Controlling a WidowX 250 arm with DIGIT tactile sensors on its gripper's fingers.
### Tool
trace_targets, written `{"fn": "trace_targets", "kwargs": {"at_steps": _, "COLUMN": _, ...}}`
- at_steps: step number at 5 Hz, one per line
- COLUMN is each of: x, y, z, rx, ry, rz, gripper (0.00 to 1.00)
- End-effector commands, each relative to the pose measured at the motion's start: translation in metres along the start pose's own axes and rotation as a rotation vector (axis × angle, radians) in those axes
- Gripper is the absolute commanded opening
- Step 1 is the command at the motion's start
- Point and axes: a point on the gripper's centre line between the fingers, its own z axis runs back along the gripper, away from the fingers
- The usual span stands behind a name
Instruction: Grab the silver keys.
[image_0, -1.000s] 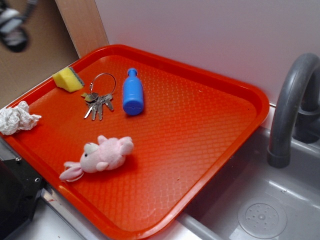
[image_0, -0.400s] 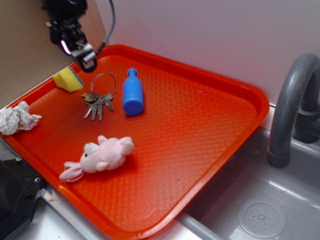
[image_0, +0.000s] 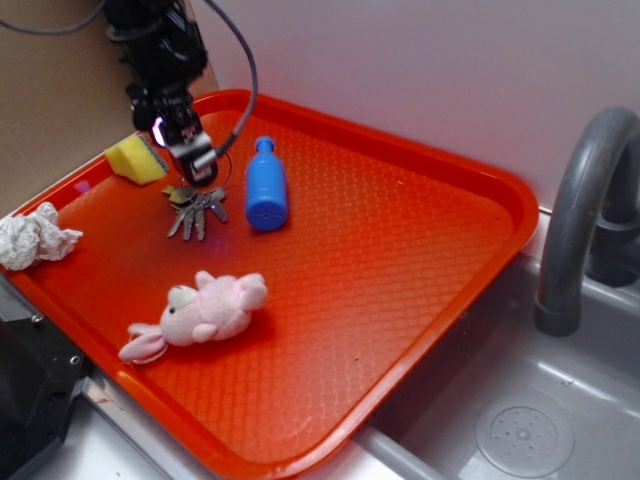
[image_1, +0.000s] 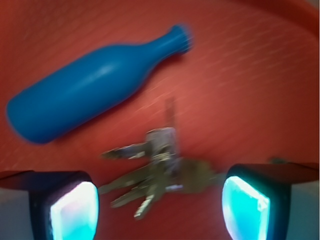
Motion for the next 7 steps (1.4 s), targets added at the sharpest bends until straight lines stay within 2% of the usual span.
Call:
{"fn": "trace_targets", "kwargs": {"at_steps": 1, "x": 0.003, "y": -0.004, "z": -0.007, "rx": 0.166, "ry": 0.006, "rz": 0.038, "gripper": 1.00}}
{"fn": "trace_targets", "kwargs": {"at_steps": 2, "x": 0.002, "y": 0.007, "z": -0.014, "rx": 0.156, "ry": 0.027, "rz": 0.049, "gripper": 1.00}}
{"fn": "trace_targets", "kwargs": {"at_steps": 3, "x": 0.002, "y": 0.019, "z": -0.022, "rx": 0.097, "ry": 0.052, "rz": 0.050, "gripper": 0.89}}
{"fn": "trace_targets", "kwargs": {"at_steps": 4, "x": 0.003, "y": 0.019, "z": -0.026, "rx": 0.083, "ry": 0.058, "rz": 0.055, "gripper": 0.00}}
{"fn": "trace_targets", "kwargs": {"at_steps": 7, "x": 0.003, "y": 0.022, "z": -0.030, "rx": 0.083, "ry": 0.080, "rz": 0.062, "gripper": 0.00}}
